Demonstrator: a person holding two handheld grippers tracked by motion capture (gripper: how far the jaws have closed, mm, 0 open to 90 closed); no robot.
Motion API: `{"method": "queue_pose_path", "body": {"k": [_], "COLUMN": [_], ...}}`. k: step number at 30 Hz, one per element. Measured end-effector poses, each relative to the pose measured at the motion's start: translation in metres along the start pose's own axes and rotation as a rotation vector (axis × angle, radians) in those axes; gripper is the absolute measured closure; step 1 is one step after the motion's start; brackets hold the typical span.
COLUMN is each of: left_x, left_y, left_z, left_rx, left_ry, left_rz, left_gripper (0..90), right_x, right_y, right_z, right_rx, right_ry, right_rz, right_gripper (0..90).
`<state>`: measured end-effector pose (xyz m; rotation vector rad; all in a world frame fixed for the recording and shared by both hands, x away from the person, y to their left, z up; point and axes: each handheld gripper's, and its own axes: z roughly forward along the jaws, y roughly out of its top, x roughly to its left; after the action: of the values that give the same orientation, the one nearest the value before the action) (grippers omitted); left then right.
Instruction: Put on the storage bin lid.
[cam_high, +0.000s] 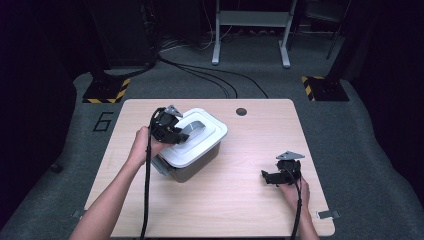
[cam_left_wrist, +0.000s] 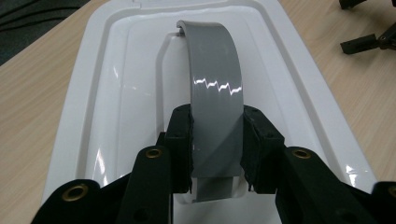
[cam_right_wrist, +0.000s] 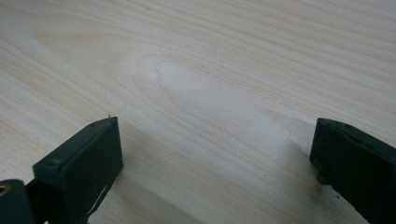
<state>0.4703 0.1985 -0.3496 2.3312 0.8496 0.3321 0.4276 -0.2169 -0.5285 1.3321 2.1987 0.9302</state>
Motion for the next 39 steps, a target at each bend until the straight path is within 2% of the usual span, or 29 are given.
{"method": "queue_pose_path", "body": {"k": [4,10,14,16,19,28,30,39], "left_x": [-0.001,-0.002,-0.004,-0.003,-0.002,0.006,0.008,0.016], "left_y": [0.000,-0.002,-0.006,-0.010,-0.017,-0.044,-0.052,-0.084], "left_z": [-0.001,-0.007,-0.018,-0.024,-0.035,-0.060,-0.063,-0.073], "left_rx": [0.002,-0.002,-0.039,-0.058,-0.097,-0.160,-0.180,-0.210], "left_ry": [-0.018,-0.011,0.005,0.020,0.042,0.119,0.137,0.184], "left_rz": [0.006,-0.008,-0.026,-0.030,-0.052,-0.089,-0.115,-0.177], "left_gripper": [63.8,38.7,20.5,15.2,12.5,6.1,5.2,2.4], "right_x": [0.000,0.000,0.000,0.000,0.000,0.000,0.000,0.000], "right_y": [0.000,0.000,0.000,0.000,0.000,0.000,0.000,0.000], "right_z": [0.000,0.000,0.000,0.000,0.000,0.000,0.000,0.000], "right_rx": [0.000,0.000,0.000,0.000,0.000,0.000,0.000,-0.001], "right_ry": [0.000,0.000,0.000,0.000,0.000,0.000,0.000,-0.001], "right_rz": [0.000,0.000,0.000,0.001,0.000,0.000,0.000,-0.001], "right_gripper": [1.6,1.6,1.6,1.6,1.7,1.6,1.6,1.6]}}
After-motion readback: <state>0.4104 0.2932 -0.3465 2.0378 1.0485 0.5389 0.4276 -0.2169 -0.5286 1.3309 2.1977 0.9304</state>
